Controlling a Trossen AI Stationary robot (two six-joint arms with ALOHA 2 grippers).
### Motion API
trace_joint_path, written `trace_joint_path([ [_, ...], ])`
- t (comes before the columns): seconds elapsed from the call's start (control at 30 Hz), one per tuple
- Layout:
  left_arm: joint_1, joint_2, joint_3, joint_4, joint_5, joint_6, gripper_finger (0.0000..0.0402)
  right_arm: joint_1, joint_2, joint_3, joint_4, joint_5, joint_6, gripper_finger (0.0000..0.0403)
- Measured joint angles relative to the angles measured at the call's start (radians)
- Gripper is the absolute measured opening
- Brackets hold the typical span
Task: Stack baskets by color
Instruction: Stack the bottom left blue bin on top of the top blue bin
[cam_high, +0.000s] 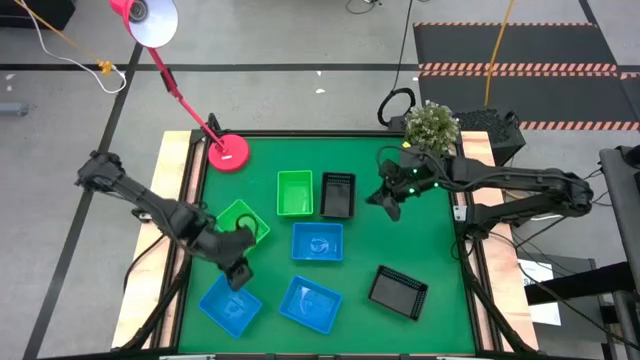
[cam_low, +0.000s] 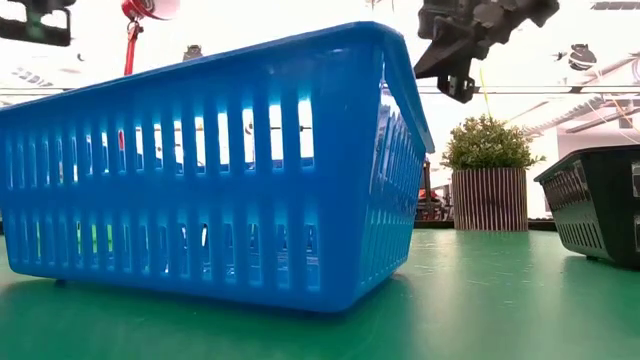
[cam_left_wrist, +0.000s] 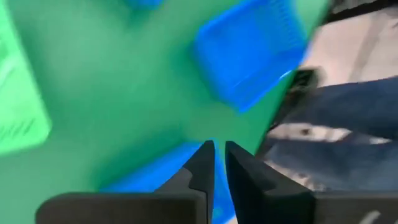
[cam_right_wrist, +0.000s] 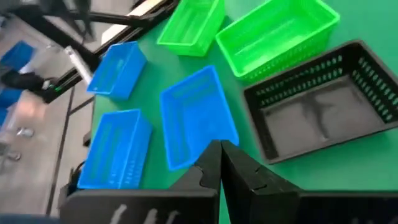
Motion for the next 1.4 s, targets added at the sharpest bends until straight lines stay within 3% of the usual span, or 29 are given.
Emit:
trace_joint_path([
  [0.23,-0.095,0.175,0.099,-0.101,0.023,-0.318,0.0058,0.000,-0.039,0.001,-0.104,-0.022,-0.015,0.0000],
  [0.47,-0.177,0.258,0.109,-0.089,0.058,-0.567,0.0141,0.003,-0.095,0.000,-0.173,-0.146,-0.014,0.0000],
  [0.6,-0.199,0.258,0.109,-0.115,0.086,-0.672,0.0194,0.017,-0.133,0.000,-0.206,-0.139,-0.016,0.0000],
  [0.77,-0.228,0.258,0.109,-0.160,0.094,-0.694,0.0236,0.024,-0.177,-0.033,-0.198,-0.120,-0.013,0.0000],
  [0.97,-0.231,0.253,0.109,-0.236,0.113,-0.741,0.0258,0.024,-0.224,-0.080,-0.199,-0.122,0.033,0.0000],
  [1.17,-0.231,0.251,0.093,-0.332,0.085,-0.656,0.0258,0.024,-0.264,-0.099,-0.198,-0.122,0.041,0.0000],
  [1.4,-0.228,0.252,-0.003,-0.305,0.090,-0.529,0.0232,0.024,-0.289,-0.099,-0.198,-0.123,0.045,0.0000],
])
